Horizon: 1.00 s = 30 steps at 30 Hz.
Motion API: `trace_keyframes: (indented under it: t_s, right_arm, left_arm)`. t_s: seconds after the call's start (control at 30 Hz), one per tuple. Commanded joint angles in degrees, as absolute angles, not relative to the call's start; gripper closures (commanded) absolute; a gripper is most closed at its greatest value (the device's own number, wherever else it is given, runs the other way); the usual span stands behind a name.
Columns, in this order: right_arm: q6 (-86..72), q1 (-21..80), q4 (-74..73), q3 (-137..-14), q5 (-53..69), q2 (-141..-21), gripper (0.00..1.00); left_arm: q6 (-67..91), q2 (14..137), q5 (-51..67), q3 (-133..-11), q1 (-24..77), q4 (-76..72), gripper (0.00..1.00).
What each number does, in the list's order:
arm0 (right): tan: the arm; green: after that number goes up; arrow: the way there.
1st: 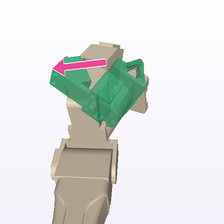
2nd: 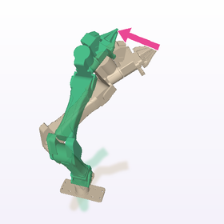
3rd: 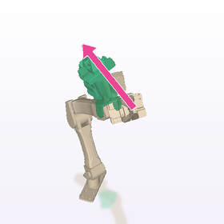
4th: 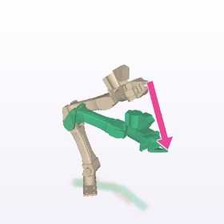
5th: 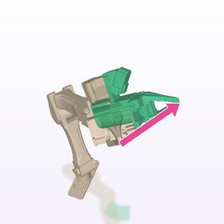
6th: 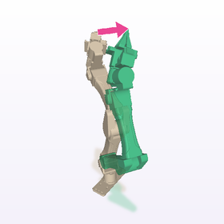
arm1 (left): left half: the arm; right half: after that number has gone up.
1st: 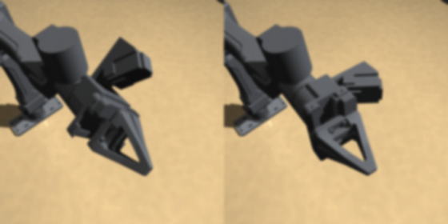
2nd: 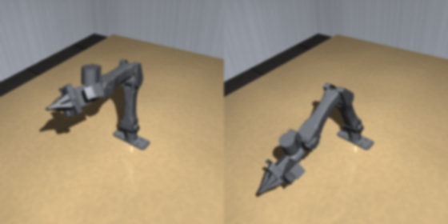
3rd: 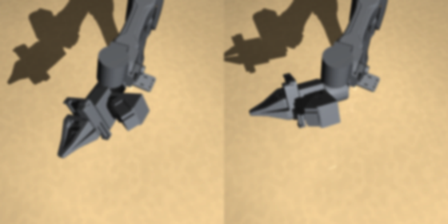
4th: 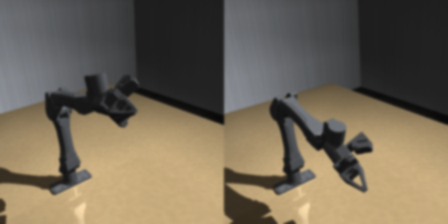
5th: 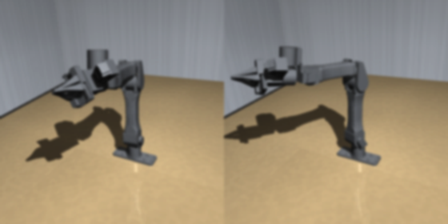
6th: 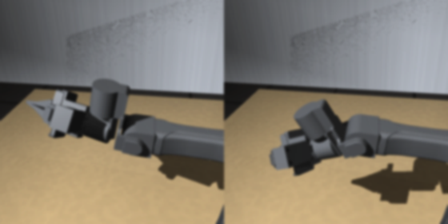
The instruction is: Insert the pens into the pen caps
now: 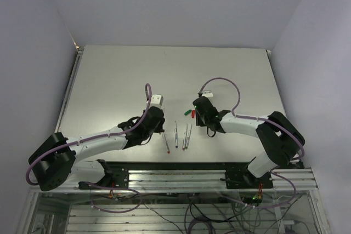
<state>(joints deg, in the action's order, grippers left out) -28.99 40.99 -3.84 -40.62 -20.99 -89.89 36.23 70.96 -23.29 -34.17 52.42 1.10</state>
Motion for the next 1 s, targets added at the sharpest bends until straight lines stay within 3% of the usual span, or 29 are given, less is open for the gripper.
trace_keyframes:
  t_s: [0.0,0.1,0.27,0.97]
  right_arm:
    - [-30.37,41.45,-5.54,-41.66,-22.37,-91.21,0.69]
    - [-30.95,41.54,-6.15,-41.49,-22.78,-91.23,0.74]
    - [-32.44,41.71,-8.50,-41.58,-23.45,-91.10,1.00]
    - [-21.18,41.77,4.85,-41.91,-20.38,-73.58,1.00]
  left_arm:
    - [36.23,71.19,-23.24,-33.84,52.15,-0.63,0.93]
    - [36.29,71.10,-23.25,-33.59,52.11,-0.63,0.93]
    - [36.39,70.43,-23.54,-33.31,52.03,-0.25,0.93]
    - [30.56,70.33,-22.88,-35.96,51.84,-5.44,0.93]
